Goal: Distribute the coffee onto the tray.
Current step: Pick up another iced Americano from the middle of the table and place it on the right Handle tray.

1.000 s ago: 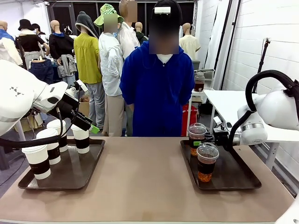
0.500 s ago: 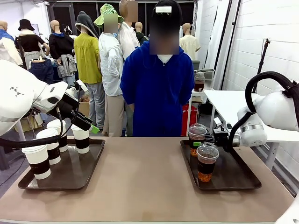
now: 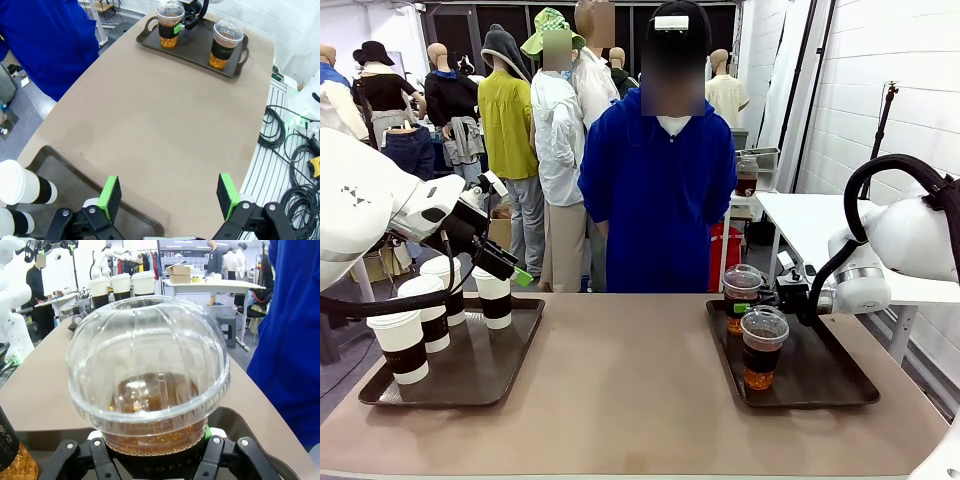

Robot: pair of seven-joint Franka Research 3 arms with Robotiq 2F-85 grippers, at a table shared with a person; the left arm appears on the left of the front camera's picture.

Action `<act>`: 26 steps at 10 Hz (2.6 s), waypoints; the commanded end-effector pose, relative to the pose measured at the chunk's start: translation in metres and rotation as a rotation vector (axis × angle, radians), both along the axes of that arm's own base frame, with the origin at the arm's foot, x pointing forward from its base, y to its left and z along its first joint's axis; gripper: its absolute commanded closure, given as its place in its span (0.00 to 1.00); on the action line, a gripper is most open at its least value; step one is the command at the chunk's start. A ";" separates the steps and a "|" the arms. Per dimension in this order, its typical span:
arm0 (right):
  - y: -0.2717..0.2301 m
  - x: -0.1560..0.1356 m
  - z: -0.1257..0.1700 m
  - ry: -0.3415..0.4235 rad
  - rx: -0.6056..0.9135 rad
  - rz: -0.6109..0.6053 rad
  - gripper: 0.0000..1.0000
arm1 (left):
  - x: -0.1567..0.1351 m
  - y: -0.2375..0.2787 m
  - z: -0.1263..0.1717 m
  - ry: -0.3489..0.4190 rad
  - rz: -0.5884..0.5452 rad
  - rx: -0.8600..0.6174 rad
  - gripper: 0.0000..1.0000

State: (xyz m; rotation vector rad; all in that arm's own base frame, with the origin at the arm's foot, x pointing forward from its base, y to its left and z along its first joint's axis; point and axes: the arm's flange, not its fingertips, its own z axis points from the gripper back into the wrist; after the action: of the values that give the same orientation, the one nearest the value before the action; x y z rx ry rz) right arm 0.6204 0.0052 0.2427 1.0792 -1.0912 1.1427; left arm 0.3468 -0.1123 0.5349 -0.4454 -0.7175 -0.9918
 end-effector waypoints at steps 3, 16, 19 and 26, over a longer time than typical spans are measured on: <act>-0.001 0.005 0.000 0.024 -0.009 -0.014 0.00 | 0.003 0.002 -0.002 -0.006 -0.014 -0.012 0.00; -0.081 -0.040 -0.006 0.070 -0.015 -0.185 0.00 | 0.003 0.002 -0.002 -0.006 -0.014 -0.012 0.00; -0.085 -0.031 -0.010 0.071 -0.026 -0.147 0.00 | 0.003 0.002 -0.002 -0.006 -0.014 -0.012 0.00; -0.085 -0.031 -0.010 0.071 -0.026 -0.147 0.00 | 0.003 0.002 -0.002 -0.006 -0.014 -0.012 0.00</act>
State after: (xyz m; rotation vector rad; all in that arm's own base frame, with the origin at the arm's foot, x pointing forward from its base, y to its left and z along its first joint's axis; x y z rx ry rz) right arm 0.5879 -0.0797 0.2334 0.9930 -1.0789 0.9907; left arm 0.3469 -0.1120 0.5350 -0.4453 -0.7172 -0.9912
